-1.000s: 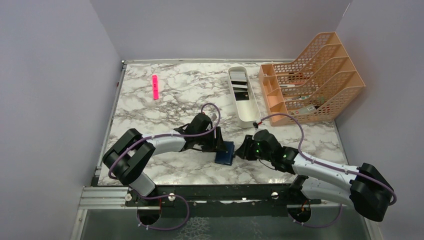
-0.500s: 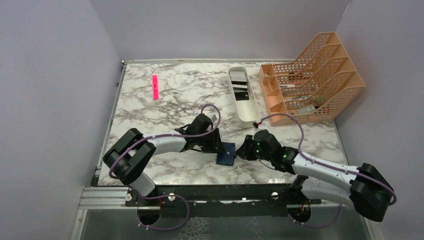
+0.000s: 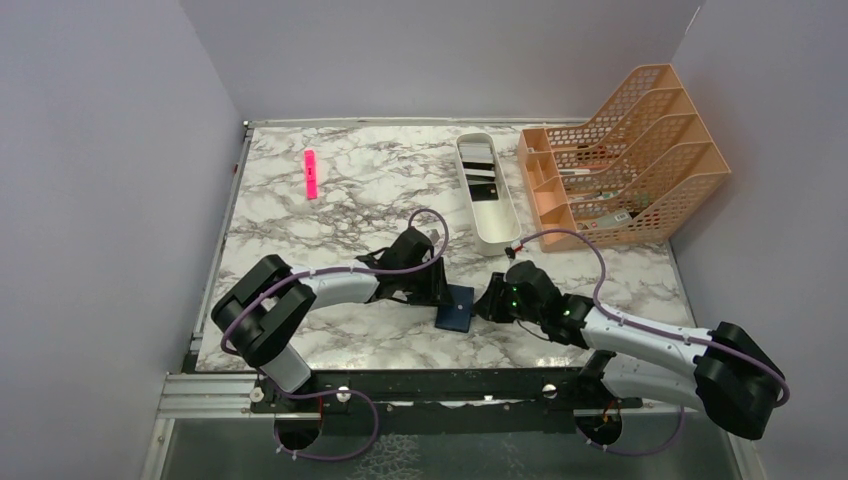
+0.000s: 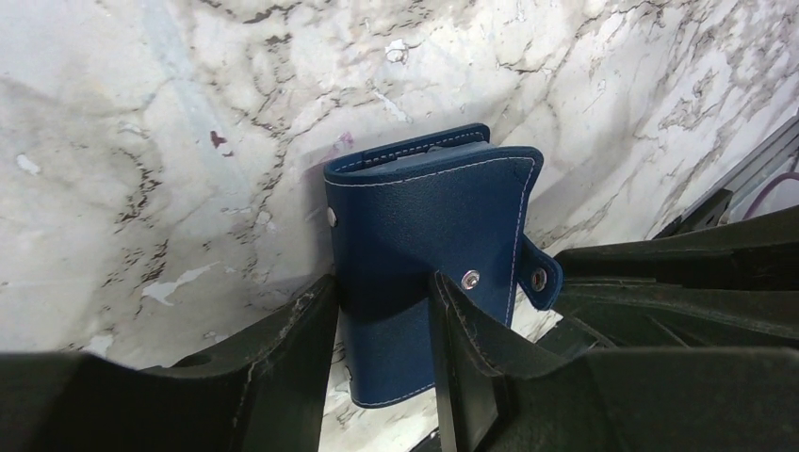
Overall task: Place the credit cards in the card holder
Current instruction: Close the card holder at the center of the board.
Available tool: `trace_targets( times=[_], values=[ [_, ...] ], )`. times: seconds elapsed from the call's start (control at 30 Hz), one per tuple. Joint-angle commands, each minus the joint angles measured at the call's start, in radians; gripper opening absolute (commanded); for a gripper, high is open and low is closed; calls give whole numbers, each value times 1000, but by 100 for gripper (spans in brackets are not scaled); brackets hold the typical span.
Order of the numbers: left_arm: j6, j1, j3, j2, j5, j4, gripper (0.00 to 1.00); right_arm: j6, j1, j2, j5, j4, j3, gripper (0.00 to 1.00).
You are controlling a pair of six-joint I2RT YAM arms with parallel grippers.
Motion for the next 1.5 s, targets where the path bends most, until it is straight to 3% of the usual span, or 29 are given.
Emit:
trace_targets(
  times=[0.0,0.5,0.73,1.07,1.27,1.47],
  values=[
    [28,-29,4,63,-111,-129,44,19,1,9,12,41,-8,21],
    [7,-37,19,70,-109,-126,40,14,1,129,-21,177,-11,19],
    [-15,-35,28,88,54,-37,40,31,1,149,-33,217,-29,19],
    [-31,-36,-19,53,17,-40,40,47,1,189,-6,246,-56,16],
    [-30,-36,-17,53,21,-37,39,52,1,234,-34,224,-37,14],
    [-21,-36,-12,57,-11,-50,39,16,1,192,-64,97,26,14]
  ],
)
